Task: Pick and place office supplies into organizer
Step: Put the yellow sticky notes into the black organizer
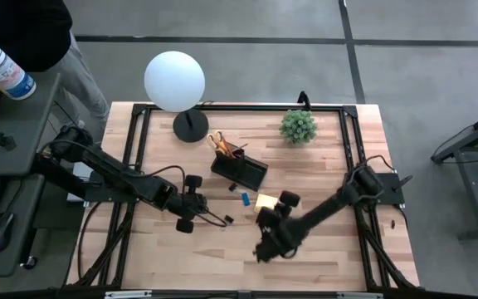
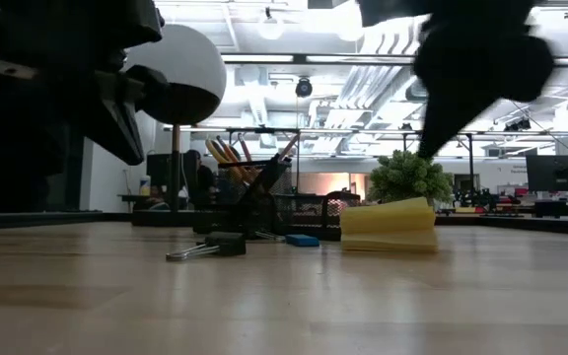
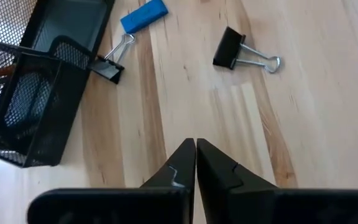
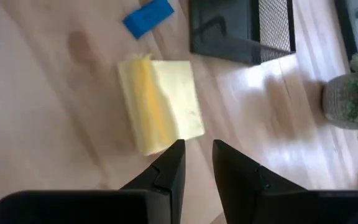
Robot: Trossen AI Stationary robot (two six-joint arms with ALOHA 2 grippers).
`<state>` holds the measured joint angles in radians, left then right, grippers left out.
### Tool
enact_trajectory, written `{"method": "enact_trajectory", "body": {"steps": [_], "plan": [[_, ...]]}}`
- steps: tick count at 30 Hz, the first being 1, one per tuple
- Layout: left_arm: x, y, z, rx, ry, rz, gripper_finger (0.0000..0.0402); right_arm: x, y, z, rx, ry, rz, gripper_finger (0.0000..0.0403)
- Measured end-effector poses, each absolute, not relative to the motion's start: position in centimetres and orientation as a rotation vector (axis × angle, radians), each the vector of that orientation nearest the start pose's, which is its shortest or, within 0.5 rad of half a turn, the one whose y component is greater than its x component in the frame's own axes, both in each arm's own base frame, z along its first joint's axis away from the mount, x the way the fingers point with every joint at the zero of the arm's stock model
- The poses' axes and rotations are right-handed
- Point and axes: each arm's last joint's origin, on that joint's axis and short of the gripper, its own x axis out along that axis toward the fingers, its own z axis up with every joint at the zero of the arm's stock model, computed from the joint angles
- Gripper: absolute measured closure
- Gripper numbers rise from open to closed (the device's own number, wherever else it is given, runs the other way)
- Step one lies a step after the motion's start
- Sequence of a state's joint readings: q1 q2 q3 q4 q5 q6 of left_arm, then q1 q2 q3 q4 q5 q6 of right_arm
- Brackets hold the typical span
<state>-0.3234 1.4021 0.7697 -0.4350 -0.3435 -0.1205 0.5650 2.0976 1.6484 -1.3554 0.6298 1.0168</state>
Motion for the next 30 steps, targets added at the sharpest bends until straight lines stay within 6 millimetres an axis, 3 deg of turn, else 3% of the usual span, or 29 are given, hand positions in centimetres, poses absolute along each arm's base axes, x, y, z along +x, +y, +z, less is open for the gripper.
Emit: {"method": "enact_trajectory", "body": {"steps": [9,17,30], "plan": [[24.5,-7.1,17.6,0.213,0.947,0.087,0.0398,34.4,15.2,23.4,-0.084,1.097,-0.489,0.0325],[24.2,-7.0,16.8,0.165,0.925,0.106,0.0394,35.4,12.4,21.6,0.038,1.198,-0.395,0.0318],[23.5,-6.8,15.6,0.150,0.933,0.115,0.0392,36.5,9.9,20.3,0.124,1.301,-0.341,0.0173]]}}
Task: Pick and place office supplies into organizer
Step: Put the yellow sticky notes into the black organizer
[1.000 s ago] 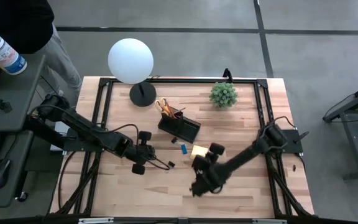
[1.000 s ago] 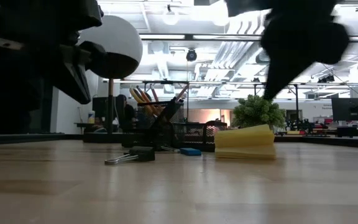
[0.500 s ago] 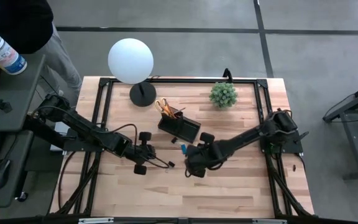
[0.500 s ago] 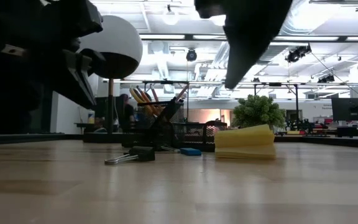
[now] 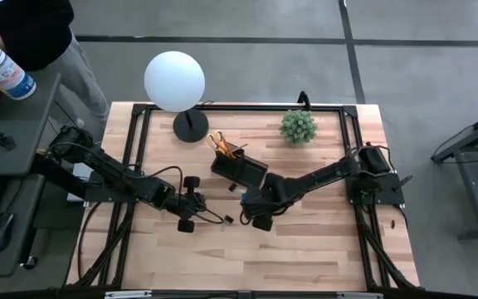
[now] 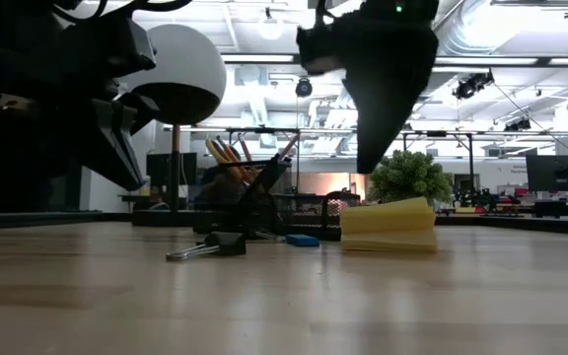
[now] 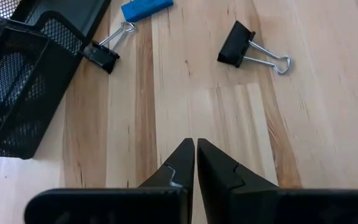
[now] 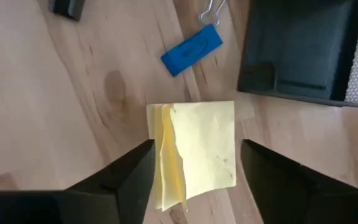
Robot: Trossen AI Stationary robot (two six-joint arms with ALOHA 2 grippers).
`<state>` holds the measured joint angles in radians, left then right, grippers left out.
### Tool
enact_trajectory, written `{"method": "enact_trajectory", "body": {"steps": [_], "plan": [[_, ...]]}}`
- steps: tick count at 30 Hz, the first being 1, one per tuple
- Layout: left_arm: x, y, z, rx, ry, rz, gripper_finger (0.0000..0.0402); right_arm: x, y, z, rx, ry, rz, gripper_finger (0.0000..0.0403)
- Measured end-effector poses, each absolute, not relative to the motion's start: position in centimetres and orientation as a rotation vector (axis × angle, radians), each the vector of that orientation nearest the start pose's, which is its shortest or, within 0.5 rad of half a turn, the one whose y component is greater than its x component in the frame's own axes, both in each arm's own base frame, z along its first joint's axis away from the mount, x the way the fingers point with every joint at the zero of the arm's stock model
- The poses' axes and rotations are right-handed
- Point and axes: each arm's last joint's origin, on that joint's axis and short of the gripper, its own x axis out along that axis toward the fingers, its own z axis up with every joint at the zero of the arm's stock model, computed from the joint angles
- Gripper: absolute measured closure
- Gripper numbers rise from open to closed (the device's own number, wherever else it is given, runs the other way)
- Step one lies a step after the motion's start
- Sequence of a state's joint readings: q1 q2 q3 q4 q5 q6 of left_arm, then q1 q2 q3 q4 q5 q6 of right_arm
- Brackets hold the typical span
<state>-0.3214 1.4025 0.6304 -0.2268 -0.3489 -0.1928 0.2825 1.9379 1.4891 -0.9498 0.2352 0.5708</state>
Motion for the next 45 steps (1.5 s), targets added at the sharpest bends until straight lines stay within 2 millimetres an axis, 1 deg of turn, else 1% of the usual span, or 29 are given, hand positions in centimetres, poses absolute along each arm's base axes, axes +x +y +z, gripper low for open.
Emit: {"method": "enact_trajectory", "body": {"steps": [2,5,10,14,18,25,28,30,33,37,39,41,43,45], "plan": [[23.5,-6.8,15.6,0.152,0.933,0.114,0.0391,36.7,9.9,19.7,0.121,1.323,-0.329,0.0162],[23.5,-6.8,15.6,0.152,0.935,0.114,0.0392,36.9,10.1,18.8,0.133,1.369,-0.281,0.0159],[23.5,-6.8,15.6,0.147,0.937,0.102,0.0392,37.2,10.2,17.3,0.099,1.408,-0.276,0.0172],[23.5,-6.8,15.6,0.147,0.937,0.100,0.0392,37.5,9.8,16.6,0.087,1.420,-0.281,0.0183],[23.5,-6.8,15.6,0.146,0.936,0.099,0.0391,37.8,9.6,16.2,0.096,1.424,-0.265,0.0192],[23.5,-6.8,15.6,0.146,0.937,0.099,0.0392,38.2,9.6,14.9,0.101,1.445,-0.266,0.0211],[23.5,-6.8,15.6,0.146,0.937,0.099,0.0392,38.2,9.6,14.4,0.097,1.452,-0.270,0.0233],[23.5,-6.8,15.6,0.146,0.937,0.098,0.0392,38.3,9.6,14.4,0.098,1.447,-0.275,0.0257],[23.5,-6.8,15.6,0.146,0.938,0.099,0.0392,38.3,9.6,14.3,0.099,1.446,-0.276,0.0305],[23.5,-6.8,15.6,0.147,0.942,0.098,0.0392,38.3,9.6,14.4,0.099,1.451,-0.282,0.0381],[23.4,-6.8,15.5,0.149,0.949,0.098,0.0392,38.3,9.6,14.4,0.098,1.451,-0.281,0.0390],[23.4,-6.8,15.5,0.150,0.950,0.098,0.0392,38.3,9.6,14.5,0.110,1.453,-0.292,0.0381],[23.4,-6.8,15.5,0.150,0.952,0.098,0.0392,38.3,9.8,14.9,0.108,1.462,-0.292,0.0378],[23.4,-6.8,15.5,0.150,0.952,0.098,0.0391,38.4,10.1,15.5,0.101,1.464,-0.286,0.0386]]}}
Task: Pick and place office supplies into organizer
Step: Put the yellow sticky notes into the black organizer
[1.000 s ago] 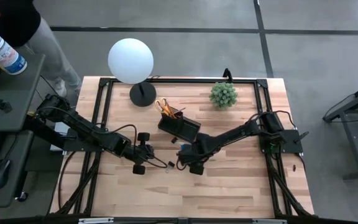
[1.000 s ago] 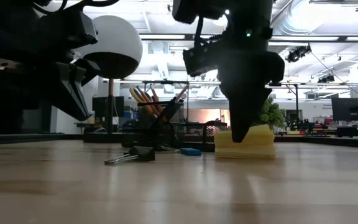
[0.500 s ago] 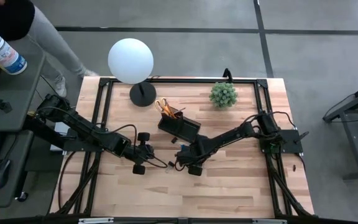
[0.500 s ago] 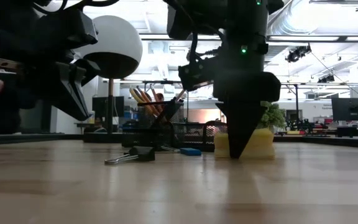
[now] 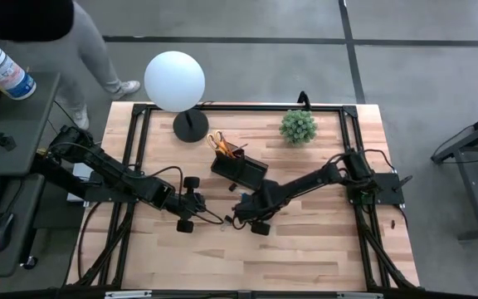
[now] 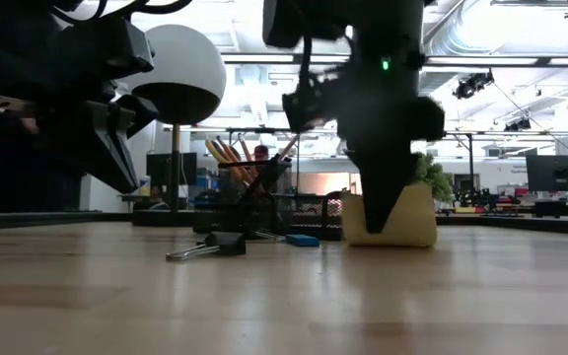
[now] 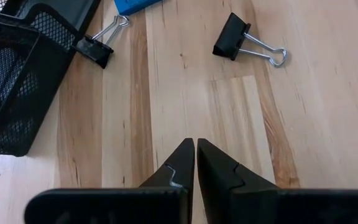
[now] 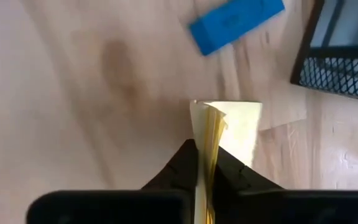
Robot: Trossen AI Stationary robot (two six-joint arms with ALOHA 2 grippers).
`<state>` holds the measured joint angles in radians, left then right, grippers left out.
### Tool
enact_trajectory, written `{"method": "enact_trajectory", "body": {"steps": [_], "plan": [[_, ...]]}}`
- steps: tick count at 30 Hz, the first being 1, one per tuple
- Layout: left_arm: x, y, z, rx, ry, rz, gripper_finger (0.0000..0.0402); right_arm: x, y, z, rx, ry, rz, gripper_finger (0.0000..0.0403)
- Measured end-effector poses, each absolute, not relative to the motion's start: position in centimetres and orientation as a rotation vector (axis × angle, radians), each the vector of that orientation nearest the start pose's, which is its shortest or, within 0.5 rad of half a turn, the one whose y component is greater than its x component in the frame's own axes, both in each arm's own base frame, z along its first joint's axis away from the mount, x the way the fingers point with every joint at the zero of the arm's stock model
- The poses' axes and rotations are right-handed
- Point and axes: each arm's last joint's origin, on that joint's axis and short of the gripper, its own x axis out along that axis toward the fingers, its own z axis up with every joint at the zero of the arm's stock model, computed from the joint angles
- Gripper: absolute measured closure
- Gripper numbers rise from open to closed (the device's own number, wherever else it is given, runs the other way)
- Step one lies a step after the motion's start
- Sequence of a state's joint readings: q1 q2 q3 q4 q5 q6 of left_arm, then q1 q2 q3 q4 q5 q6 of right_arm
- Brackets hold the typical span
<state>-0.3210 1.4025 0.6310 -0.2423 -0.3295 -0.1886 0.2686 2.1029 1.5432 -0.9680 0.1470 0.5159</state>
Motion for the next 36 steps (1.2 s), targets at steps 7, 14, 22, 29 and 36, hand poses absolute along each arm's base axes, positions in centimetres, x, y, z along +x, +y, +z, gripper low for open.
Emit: {"method": "enact_trajectory", "body": {"steps": [7,14,22,29,36], "plan": [[23.4,-6.8,15.5,0.150,0.953,0.098,0.0394,39.8,11.4,18.9,0.062,1.372,-0.264,0.0383],[22.6,-6.5,15.1,0.154,1.042,0.124,0.0394,40.8,11.4,23.8,-0.049,1.274,-0.317,0.0393],[22.4,-6.5,14.9,0.136,1.063,0.142,0.0394,41.9,8.2,26.4,-0.119,1.213,-0.382,0.0392],[22.4,-6.5,14.9,0.130,1.063,0.146,0.0394,42.4,3.8,26.0,-0.087,1.251,-0.444,0.0383],[22.4,-6.5,14.9,0.130,1.069,0.142,0.0394,42.9,1.3,26.0,0.026,1.244,-0.429,0.0393]]}}
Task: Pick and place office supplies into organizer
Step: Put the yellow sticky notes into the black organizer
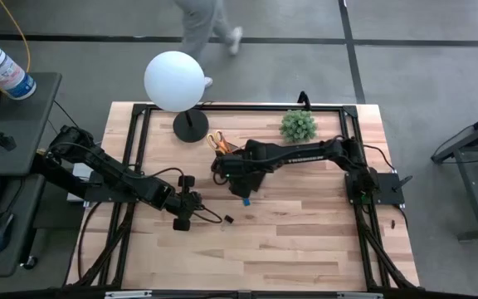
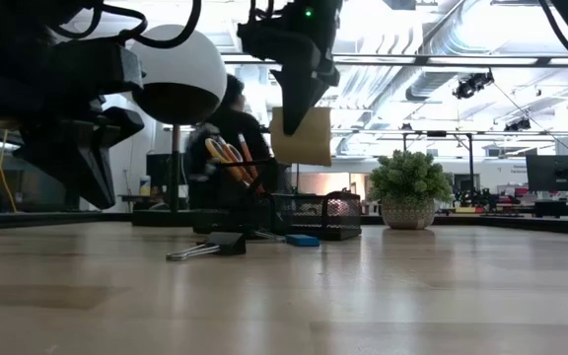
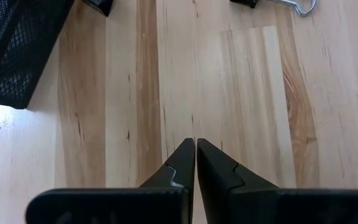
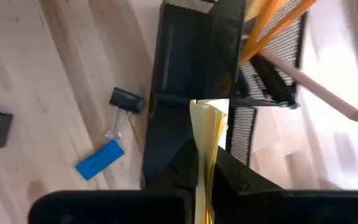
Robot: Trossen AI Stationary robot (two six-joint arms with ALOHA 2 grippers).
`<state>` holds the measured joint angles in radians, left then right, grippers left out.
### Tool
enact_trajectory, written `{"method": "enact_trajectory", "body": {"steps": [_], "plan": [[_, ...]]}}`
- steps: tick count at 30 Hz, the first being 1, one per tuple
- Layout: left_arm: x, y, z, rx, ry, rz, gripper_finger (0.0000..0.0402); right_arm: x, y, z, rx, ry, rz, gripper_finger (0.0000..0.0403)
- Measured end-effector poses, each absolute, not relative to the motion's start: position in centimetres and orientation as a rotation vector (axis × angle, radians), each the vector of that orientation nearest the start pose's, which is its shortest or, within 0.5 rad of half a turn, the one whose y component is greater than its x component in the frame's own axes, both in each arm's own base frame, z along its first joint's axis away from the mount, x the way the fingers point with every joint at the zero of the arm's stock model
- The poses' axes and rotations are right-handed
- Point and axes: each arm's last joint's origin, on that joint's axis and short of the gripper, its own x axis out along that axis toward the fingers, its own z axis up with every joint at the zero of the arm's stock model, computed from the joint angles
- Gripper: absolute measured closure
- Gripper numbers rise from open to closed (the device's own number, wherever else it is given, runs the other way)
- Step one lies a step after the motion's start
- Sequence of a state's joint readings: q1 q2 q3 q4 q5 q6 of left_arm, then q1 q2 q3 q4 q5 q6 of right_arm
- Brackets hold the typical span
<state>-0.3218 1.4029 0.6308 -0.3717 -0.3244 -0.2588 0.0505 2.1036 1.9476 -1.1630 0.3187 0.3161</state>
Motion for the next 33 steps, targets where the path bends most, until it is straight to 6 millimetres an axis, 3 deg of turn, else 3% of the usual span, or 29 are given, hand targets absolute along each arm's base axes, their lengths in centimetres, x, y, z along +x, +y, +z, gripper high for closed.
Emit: {"method": "enact_trajectory", "body": {"steps": [6,16,21,29,33], "plan": [[22.1,-7.1,14.9,0.153,1.070,0.119,0.0394,43.3,1.1,25.0,0.048,1.263,-0.434,0.0379],[21.6,-8.6,14.9,0.188,1.058,0.076,0.0394,44.5,0.9,20.9,0.002,1.371,-0.432,0.0388],[21.5,-8.9,14.9,0.200,1.051,0.077,0.0394,44.6,0.4,20.1,0.010,1.396,-0.445,0.0372],[21.5,-8.8,14.9,0.196,1.051,0.081,0.0394,44.8,-0.1,19.5,0.027,1.411,-0.447,0.0390],[21.5,-8.8,14.9,0.196,1.051,0.081,0.0394,45.0,-0.2,18.5,0.033,1.433,-0.442,0.0378]]}}
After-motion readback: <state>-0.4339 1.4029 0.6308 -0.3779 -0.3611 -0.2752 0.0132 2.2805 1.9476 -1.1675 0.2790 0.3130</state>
